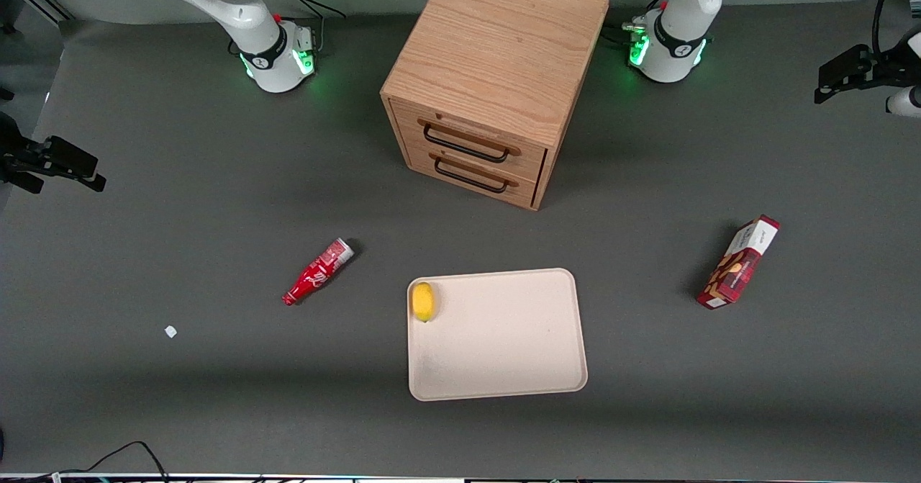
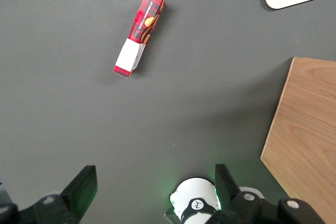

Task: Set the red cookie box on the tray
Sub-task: 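Move the left gripper over the red plaid cookie box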

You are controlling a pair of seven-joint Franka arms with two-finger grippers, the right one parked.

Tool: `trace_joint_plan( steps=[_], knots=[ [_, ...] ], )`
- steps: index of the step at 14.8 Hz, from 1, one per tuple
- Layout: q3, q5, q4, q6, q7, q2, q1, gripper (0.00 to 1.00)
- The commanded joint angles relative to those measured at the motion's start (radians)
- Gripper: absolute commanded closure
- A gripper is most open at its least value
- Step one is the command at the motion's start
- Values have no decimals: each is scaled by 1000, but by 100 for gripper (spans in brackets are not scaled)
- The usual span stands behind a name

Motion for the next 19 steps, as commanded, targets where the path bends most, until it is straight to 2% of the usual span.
trace_joint_plan(
  steps=[1, 19],
  knots=[
    [-14, 1, 35, -37, -9, 14, 14, 0],
    [-4, -2, 87, -18, 20, 37, 7, 0]
  ],
)
